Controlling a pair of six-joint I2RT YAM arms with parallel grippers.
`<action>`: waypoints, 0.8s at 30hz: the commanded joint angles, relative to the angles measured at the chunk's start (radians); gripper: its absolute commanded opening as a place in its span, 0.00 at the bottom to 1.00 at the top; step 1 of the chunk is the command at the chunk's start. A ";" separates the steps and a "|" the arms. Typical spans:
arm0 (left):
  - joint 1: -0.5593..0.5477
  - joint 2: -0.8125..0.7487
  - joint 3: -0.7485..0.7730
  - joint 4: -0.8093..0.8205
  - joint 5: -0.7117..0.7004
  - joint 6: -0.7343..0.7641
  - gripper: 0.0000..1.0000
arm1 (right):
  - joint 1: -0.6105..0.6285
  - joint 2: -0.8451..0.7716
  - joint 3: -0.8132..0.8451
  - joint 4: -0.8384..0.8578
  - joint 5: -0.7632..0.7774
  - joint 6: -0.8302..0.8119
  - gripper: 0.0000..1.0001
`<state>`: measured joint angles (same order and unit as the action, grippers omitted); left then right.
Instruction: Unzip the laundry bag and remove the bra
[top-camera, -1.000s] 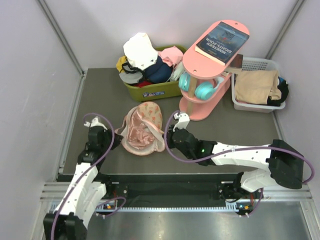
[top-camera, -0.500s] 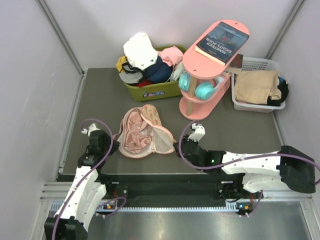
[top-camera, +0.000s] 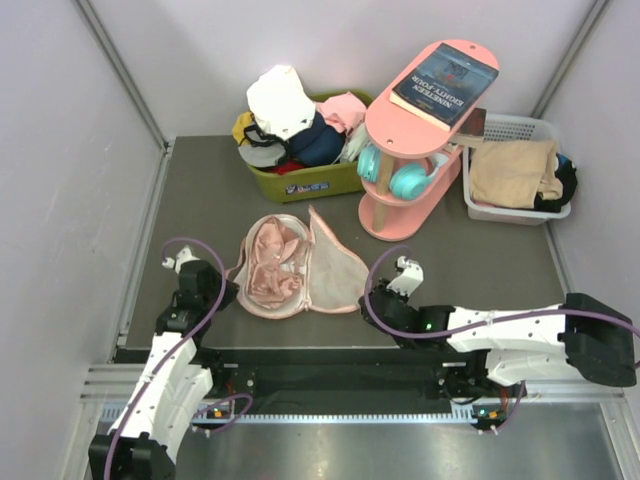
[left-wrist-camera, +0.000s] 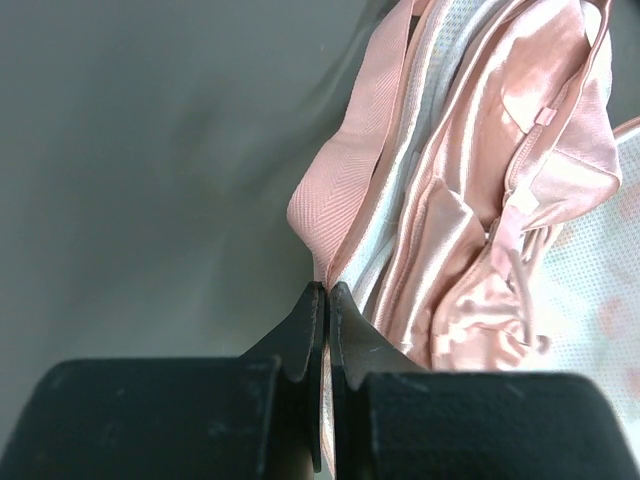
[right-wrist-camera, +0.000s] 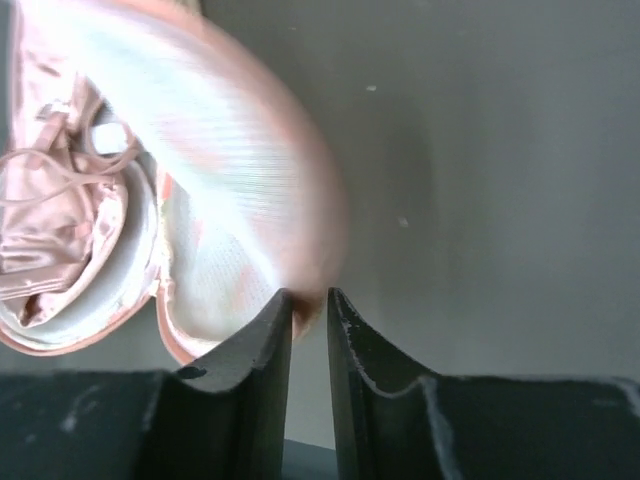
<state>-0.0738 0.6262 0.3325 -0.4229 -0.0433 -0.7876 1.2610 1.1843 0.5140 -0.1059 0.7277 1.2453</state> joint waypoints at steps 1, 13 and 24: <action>0.002 -0.003 0.013 0.013 -0.033 -0.001 0.00 | 0.012 -0.067 -0.031 -0.101 0.055 0.074 0.23; 0.002 -0.022 0.019 0.013 -0.018 0.013 0.06 | 0.012 -0.204 -0.078 -0.187 0.102 0.053 0.65; 0.002 -0.060 0.106 -0.011 -0.035 0.054 0.96 | 0.012 -0.196 -0.058 -0.095 0.102 -0.110 0.86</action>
<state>-0.0738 0.5953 0.3603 -0.4397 -0.0540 -0.7639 1.2633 0.9939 0.4431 -0.2661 0.8013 1.2110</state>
